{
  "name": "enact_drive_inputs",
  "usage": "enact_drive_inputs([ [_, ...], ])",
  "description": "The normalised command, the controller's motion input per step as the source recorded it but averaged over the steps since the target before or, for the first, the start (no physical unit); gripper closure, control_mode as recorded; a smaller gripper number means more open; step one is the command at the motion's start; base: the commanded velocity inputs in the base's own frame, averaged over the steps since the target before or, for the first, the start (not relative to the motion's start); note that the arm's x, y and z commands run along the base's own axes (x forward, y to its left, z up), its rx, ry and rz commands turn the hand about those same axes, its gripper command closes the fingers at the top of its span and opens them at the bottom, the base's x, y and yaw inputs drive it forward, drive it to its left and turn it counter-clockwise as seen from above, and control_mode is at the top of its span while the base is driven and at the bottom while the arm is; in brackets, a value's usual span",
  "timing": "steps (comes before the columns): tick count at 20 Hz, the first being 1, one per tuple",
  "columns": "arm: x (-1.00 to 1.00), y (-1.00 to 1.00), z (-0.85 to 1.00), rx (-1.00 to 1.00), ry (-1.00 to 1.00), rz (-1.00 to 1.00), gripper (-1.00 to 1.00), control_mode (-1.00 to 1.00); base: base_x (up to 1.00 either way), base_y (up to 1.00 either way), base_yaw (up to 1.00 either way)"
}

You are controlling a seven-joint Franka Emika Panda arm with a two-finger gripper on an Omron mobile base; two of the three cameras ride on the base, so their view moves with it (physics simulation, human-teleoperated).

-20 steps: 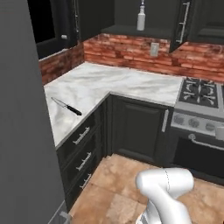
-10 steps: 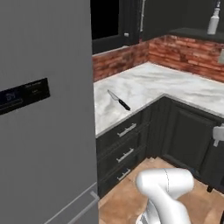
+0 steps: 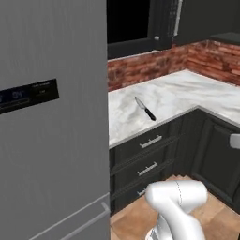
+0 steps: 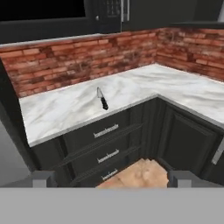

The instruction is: Move the cutting board and knife to the sink. Then move spray from the cabinet to the counter.

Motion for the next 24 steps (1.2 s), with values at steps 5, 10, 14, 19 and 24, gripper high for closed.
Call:
enact_drive_inputs([
  [5,0.0,0.0,0.0,0.0,0.0,0.0,-1.0,1.0,0.92,-0.44,0.03],
  [10,0.0,0.0,0.0,0.0,0.0,0.0,-1.0,1.0,0.79,-0.08,0.07],
  [14,0.0,0.0,0.0,0.0,0.0,0.0,-1.0,1.0,0.76,0.47,0.11],
  [19,0.0,0.0,0.0,0.0,0.0,0.0,-1.0,1.0,0.62,0.19,0.15],
  [24,0.0,0.0,0.0,0.0,0.0,0.0,-1.0,1.0,0.33,-0.08,0.25],
])
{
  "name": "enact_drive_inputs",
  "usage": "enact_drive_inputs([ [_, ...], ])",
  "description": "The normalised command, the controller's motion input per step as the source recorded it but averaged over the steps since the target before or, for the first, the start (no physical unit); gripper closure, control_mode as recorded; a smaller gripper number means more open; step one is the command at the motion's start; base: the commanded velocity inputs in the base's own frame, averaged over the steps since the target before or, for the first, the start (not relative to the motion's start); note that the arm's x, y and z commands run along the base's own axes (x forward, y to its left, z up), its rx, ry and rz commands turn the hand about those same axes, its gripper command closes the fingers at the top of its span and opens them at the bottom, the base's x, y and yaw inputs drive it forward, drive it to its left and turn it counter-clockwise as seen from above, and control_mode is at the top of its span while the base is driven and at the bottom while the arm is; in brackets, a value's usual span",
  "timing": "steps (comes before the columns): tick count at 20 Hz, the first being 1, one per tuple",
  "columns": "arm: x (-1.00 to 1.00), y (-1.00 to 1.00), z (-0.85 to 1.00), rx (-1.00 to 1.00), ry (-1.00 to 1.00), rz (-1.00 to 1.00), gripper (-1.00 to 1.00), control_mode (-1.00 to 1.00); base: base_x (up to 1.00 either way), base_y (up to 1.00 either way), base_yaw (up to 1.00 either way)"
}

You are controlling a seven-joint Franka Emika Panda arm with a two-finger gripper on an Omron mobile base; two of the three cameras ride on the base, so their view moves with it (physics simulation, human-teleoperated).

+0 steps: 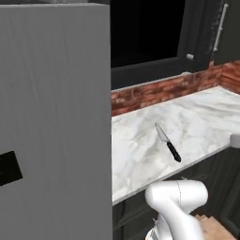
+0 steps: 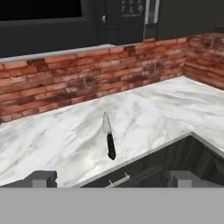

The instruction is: Move the cutting board and knife to the sink. Then move spray from the cabinet to the counter.

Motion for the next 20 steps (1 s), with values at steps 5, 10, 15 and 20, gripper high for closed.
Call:
enact_drive_inputs([
  [5,0.0,0.0,0.0,0.0,0.0,0.0,-1.0,1.0,0.02,-0.16,0.3],
  [10,0.0,0.0,0.0,0.0,0.0,0.0,-1.0,1.0,0.09,-0.13,0.33],
  [15,0.0,0.0,0.0,0.0,0.0,0.0,-1.0,1.0,0.06,-0.15,0.28],
  [20,0.0,0.0,0.0,0.0,0.0,0.0,-1.0,1.0,0.0,-0.27,0.16],
])
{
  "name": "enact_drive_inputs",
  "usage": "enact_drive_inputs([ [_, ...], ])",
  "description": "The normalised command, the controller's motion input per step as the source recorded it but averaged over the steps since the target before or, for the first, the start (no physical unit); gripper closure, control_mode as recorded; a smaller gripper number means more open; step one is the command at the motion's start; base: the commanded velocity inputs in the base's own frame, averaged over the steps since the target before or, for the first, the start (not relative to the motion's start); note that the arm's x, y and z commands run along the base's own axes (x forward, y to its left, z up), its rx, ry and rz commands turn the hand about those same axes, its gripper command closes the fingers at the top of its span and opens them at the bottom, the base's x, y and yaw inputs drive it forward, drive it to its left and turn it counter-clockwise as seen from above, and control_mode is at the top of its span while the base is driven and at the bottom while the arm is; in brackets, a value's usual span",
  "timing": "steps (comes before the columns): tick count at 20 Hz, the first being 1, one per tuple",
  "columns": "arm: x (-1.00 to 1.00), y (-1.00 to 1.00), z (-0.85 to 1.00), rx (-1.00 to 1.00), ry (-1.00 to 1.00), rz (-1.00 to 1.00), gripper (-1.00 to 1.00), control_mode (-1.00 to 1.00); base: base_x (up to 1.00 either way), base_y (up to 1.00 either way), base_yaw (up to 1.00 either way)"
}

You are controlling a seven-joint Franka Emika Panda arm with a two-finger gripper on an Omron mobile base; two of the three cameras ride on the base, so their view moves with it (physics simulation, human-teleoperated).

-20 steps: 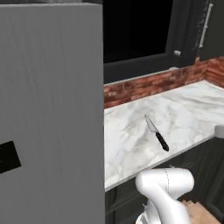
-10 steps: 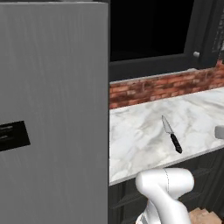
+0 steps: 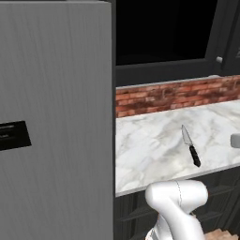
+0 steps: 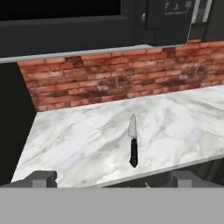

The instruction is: Move the cutting board and knife to the sink. Then move spray from the cabinet to the counter.

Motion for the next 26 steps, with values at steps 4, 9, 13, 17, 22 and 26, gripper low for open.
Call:
enact_drive_inputs([
  [4,0.0,-0.01,0.0,-0.03,0.1,0.0,-1.0,-1.0,0.0,-0.03,0.02],
  [9,-0.04,0.0,0.0,-0.08,0.13,0.0,-1.0,-1.0,0.0,0.0,0.0],
  [13,0.0,0.0,0.0,-0.1,0.15,0.0,-1.0,-1.0,0.0,0.0,0.0],
  [17,0.0,0.0,0.0,-0.07,0.12,0.0,-1.0,-1.0,0.0,0.0,0.0],
  [22,0.0,0.0,-0.14,-0.07,0.16,0.0,-1.0,-1.0,0.0,0.0,0.0],
  [26,0.0,0.0,-0.35,-0.07,0.05,0.0,-1.0,-1.0,0.0,0.0,0.0],
])
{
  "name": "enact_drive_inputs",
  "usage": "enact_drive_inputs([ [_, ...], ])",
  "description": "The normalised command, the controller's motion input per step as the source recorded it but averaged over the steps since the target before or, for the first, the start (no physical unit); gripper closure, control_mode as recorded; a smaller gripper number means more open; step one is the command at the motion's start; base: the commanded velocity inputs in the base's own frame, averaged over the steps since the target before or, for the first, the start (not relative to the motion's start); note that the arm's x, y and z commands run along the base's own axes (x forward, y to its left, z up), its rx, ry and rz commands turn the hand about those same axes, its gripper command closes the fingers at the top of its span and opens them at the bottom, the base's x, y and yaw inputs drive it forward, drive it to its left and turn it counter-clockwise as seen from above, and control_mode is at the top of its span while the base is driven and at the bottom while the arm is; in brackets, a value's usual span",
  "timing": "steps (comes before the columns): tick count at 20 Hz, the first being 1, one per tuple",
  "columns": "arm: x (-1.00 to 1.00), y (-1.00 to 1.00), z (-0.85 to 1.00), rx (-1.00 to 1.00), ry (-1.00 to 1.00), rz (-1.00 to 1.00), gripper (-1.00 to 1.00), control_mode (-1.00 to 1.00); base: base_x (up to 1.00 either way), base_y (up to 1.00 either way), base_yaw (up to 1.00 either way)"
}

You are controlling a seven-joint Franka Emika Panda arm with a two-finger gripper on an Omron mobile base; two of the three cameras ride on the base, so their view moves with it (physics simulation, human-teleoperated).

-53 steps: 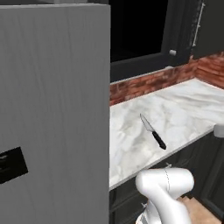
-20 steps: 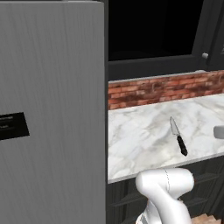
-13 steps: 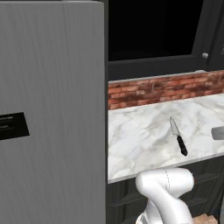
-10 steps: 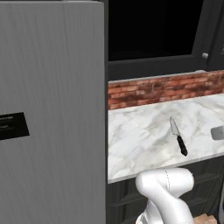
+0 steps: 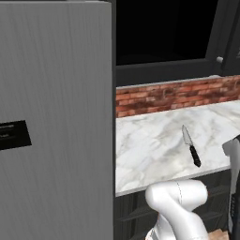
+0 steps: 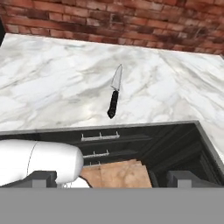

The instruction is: Move the cutting board and knife to the sink. Then move spray from the cabinet to the counter.

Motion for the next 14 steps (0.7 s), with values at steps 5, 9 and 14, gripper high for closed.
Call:
enact_drive_inputs([
  [5,0.0,0.0,-0.27,0.0,-0.09,0.0,-1.0,-1.0,0.0,0.0,0.0],
  [9,0.0,0.0,-0.31,0.0,-0.06,0.0,-1.0,-1.0,0.0,0.0,0.0],
  [14,0.11,0.0,-0.15,0.0,0.0,0.0,-1.0,-1.0,0.0,0.0,0.0],
])
